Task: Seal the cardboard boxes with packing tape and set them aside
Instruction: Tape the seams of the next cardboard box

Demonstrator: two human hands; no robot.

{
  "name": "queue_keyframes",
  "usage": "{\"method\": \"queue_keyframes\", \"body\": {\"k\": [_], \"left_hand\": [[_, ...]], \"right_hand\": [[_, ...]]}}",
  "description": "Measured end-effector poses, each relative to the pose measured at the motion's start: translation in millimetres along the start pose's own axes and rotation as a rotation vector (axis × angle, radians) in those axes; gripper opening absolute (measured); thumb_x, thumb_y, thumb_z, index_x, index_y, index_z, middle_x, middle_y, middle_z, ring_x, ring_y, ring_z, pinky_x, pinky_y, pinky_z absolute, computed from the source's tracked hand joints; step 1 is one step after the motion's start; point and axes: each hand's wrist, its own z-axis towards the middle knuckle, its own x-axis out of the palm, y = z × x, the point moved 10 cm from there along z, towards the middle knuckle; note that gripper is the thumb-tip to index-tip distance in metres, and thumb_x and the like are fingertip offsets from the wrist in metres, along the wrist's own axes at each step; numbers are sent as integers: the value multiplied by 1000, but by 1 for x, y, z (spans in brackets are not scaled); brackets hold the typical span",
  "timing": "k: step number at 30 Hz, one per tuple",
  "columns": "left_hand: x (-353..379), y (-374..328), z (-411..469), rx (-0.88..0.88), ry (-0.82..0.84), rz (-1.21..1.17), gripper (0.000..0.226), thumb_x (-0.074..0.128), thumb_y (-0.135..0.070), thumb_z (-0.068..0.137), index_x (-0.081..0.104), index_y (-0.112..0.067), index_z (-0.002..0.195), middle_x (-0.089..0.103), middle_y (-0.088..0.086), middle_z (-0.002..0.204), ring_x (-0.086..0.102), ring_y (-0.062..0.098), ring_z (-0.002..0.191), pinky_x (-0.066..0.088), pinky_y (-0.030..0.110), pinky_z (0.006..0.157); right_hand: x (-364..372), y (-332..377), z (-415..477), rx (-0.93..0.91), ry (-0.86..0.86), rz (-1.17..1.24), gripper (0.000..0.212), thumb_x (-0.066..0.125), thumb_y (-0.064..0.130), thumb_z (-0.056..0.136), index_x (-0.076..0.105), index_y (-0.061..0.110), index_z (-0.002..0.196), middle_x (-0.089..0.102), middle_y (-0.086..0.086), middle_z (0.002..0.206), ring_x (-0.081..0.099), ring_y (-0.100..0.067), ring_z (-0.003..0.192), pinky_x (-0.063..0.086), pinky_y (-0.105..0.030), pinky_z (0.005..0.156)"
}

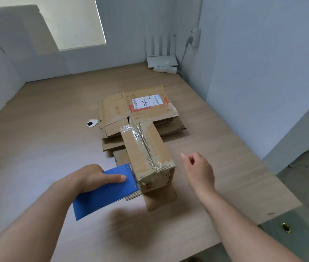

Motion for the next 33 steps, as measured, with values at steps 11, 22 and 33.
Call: {"method": "queue_keyframes", "body": {"k": [11, 22, 33], "left_hand": [[-13, 29, -20, -16, 14, -75, 92, 55, -89, 34, 70, -15, 87, 72, 3, 86, 69, 20, 80, 48, 35, 80], [3, 12, -16, -173, 16, -164, 61, 67, -72, 66, 61, -17, 92, 63, 3, 93, 61, 20, 84, 42, 33, 76], [17, 60, -22, -220, -285, 375, 39, 40, -54, 89, 55, -20, 101, 60, -5, 90, 58, 16, 82, 43, 27, 69]], "right_hand": [[29, 37, -3, -164, 83, 144, 25, 58, 33, 93, 54, 14, 77, 56, 0, 82, 49, -17, 78, 31, -28, 65], [30, 38, -1, -175, 56, 6, 26, 57, 40, 91, 54, 19, 76, 58, 6, 81, 52, -21, 87, 41, -39, 83], [30, 40, 2, -194, 98, 21, 26, 58, 40, 90, 55, 16, 80, 61, 0, 84, 56, -24, 83, 47, -38, 78]]}}
